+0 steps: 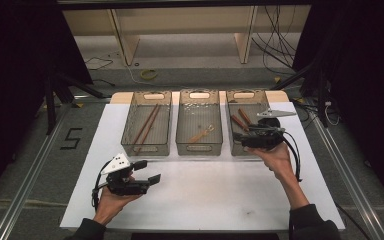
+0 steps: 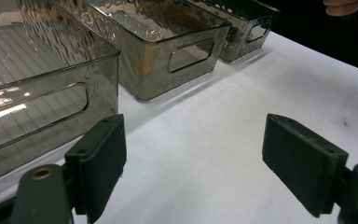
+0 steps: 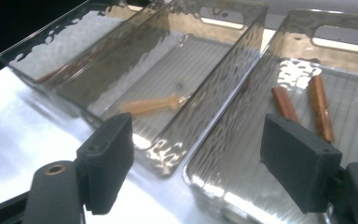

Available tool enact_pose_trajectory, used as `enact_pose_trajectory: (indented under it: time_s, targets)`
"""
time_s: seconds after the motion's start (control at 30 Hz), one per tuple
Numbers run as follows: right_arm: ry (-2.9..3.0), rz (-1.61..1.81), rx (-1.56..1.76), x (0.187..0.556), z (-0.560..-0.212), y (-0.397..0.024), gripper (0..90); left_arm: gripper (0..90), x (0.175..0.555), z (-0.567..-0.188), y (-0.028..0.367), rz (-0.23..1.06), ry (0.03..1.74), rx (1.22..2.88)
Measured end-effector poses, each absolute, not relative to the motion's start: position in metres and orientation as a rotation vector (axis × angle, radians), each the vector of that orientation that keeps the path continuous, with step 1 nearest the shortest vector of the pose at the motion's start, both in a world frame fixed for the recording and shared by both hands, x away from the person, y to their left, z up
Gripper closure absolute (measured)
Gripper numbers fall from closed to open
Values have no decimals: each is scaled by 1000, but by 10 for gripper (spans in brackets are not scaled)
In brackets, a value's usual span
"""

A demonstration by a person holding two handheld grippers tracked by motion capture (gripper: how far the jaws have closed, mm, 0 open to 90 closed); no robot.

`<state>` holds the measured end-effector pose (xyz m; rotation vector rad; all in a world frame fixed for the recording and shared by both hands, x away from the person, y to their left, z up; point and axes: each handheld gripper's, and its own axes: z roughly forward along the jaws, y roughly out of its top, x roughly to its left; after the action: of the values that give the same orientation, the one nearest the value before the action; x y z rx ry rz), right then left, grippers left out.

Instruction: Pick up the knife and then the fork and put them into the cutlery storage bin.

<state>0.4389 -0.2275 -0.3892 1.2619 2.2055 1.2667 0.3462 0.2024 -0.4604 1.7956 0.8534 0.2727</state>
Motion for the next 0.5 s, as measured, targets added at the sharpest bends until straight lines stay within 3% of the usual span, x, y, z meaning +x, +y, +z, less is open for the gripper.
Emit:
enact_pose_trajectory:
  time_s: [0.5]
  targets:
    - [2209, 1386, 1188, 396, -402, -229, 254, 210, 347, -462, 202, 248, 860, 1797]
